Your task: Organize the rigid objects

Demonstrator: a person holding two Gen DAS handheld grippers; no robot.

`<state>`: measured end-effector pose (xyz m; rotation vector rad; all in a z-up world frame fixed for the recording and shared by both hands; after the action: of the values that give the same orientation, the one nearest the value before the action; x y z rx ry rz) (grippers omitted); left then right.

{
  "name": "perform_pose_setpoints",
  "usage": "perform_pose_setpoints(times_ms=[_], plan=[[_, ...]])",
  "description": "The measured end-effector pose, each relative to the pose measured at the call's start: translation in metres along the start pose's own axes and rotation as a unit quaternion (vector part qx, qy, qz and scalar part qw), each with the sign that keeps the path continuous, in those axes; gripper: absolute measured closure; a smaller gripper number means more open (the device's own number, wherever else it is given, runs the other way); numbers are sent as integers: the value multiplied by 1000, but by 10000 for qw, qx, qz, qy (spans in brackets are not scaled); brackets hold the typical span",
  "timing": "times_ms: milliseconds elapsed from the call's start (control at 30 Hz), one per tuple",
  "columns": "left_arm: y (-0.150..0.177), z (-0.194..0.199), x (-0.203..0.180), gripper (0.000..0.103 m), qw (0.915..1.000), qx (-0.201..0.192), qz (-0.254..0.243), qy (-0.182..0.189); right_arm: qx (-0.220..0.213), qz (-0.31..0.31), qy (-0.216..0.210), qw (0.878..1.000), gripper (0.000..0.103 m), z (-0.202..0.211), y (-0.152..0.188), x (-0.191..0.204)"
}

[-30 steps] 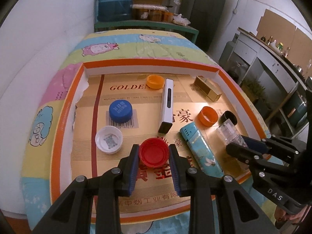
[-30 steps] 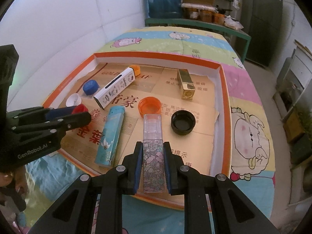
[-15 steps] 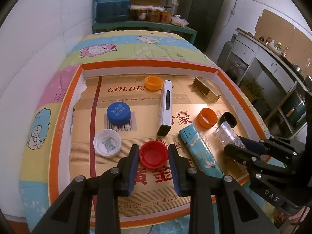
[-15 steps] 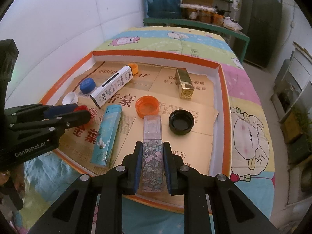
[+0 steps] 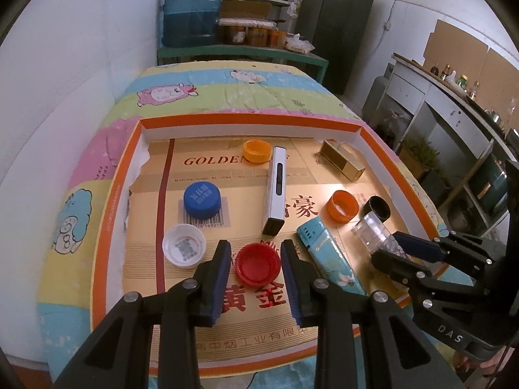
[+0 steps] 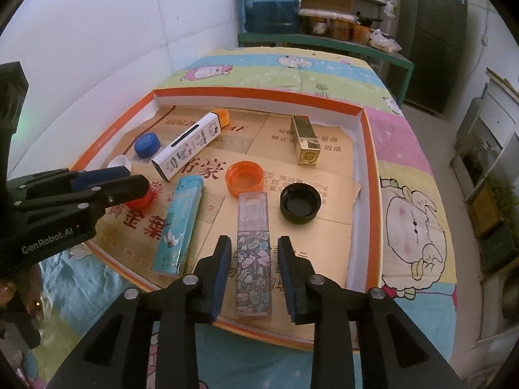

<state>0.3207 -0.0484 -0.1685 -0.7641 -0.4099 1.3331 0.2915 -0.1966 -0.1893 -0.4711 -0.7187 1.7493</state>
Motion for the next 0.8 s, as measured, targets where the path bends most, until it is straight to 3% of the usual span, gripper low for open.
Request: perform_pose_setpoints(times_ms=[133, 367, 600, 800], plan=[[-1, 3, 0, 57, 10000, -30, 5, 5, -36, -43, 34, 10000, 71, 4, -1, -1], [-2, 12, 0, 49, 9999, -111, 17, -8, -104, -69, 35, 9999, 65, 13, -4, 0], [-2, 27, -3, 40, 9997, -224, 7, -12, -240, -209, 62, 9995, 48, 25, -7, -2], [-4, 38, -3, 39, 9995, -331, 10, -1, -321, -310, 94, 9990, 41, 35, -10, -2]])
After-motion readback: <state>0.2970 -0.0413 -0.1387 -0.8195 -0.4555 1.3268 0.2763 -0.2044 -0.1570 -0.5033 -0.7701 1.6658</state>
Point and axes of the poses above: each gripper's, at about its wrist camera, not at the fingertips, and z roughly against the way its jaws point, x to its left, y to its underside, the point moved 7 cm from there along -z, roughly the way its jaws point, and after that the axes turned 6 degrees about -x, right-handed, at the moved point
